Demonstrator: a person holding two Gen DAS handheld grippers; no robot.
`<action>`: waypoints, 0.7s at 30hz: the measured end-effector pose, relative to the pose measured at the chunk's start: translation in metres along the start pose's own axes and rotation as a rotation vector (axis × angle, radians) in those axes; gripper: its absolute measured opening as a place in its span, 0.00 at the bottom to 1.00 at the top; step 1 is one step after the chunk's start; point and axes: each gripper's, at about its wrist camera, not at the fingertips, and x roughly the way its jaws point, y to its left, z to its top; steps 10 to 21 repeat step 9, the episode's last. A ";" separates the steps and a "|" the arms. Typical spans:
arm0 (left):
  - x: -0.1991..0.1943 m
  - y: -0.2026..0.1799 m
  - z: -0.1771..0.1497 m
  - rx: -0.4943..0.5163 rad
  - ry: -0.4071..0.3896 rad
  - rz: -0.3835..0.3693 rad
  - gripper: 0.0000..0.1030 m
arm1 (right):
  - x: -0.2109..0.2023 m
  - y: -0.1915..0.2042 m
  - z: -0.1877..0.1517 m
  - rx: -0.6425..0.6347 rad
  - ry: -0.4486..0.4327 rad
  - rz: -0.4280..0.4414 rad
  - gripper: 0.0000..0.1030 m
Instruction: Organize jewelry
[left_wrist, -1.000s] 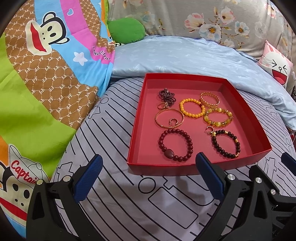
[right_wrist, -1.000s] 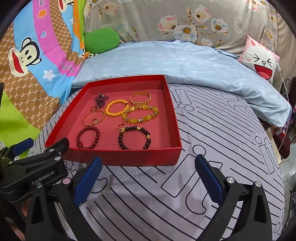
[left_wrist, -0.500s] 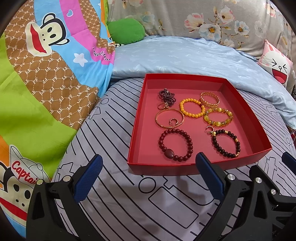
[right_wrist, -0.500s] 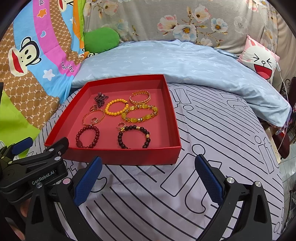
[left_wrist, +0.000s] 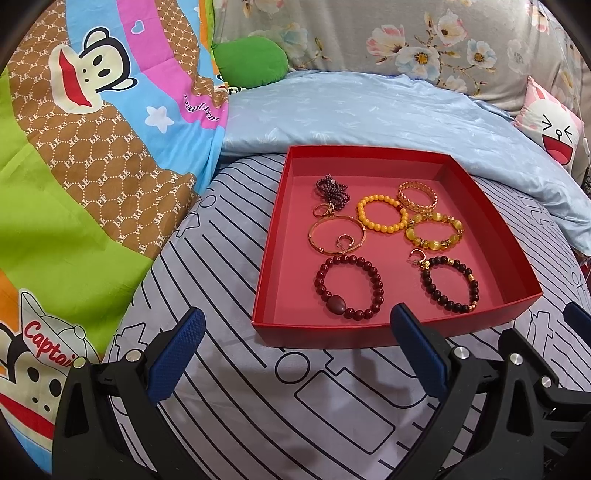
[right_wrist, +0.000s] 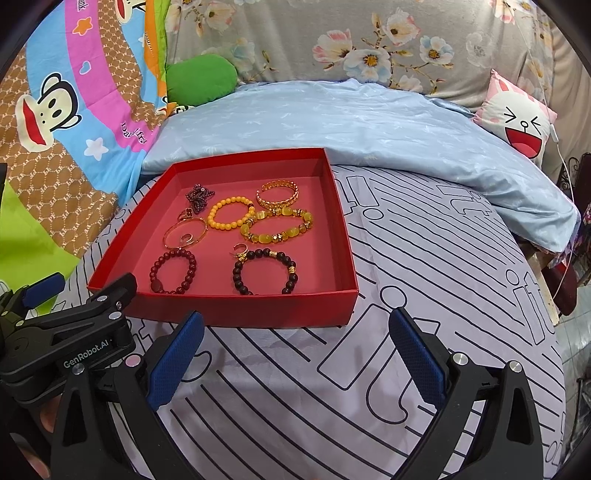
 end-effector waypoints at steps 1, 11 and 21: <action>0.001 0.000 0.000 0.002 0.004 -0.001 0.93 | 0.000 -0.001 -0.001 0.001 0.001 -0.001 0.94; 0.001 0.003 -0.002 -0.018 0.005 -0.009 0.92 | -0.004 -0.006 -0.003 -0.001 -0.004 -0.013 0.94; 0.001 0.003 -0.002 -0.018 0.005 -0.009 0.92 | -0.004 -0.006 -0.003 -0.001 -0.004 -0.013 0.94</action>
